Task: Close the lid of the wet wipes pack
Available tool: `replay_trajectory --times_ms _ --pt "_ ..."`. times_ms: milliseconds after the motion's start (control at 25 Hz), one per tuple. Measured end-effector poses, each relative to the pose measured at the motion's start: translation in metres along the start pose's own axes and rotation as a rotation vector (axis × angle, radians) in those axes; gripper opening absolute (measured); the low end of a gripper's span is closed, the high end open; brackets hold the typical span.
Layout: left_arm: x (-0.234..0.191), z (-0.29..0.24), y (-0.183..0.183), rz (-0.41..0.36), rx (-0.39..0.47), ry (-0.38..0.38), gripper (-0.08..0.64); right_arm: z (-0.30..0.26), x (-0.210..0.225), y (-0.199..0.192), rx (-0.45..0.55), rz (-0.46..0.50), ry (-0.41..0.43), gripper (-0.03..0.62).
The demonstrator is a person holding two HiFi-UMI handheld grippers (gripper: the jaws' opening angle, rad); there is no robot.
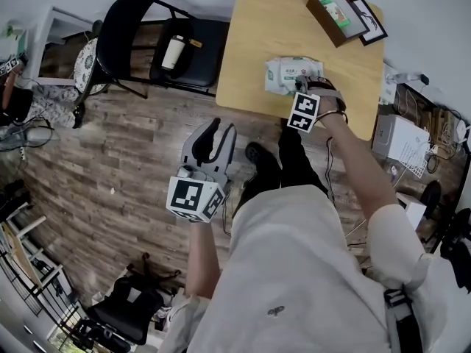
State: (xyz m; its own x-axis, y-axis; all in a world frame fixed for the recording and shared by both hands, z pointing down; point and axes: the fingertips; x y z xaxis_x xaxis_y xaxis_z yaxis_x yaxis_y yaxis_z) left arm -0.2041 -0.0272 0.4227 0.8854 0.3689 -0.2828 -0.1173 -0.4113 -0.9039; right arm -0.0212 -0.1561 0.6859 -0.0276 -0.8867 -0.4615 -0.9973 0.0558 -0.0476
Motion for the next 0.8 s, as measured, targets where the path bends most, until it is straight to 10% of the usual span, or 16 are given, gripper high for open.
replay_trajectory --times_ms 800 --pt "0.002 0.041 -0.014 -0.027 -0.005 0.024 0.121 -0.007 -0.005 0.002 -0.051 0.09 0.074 0.011"
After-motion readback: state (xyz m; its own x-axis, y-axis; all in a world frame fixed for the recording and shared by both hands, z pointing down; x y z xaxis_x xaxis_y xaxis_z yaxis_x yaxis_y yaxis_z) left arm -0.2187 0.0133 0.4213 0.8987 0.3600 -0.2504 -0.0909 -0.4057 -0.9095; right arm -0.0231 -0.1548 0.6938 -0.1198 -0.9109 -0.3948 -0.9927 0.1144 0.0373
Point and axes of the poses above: the fingertips, and each gripper's own axes: z backward along the fingers, x to its right, y out of its top
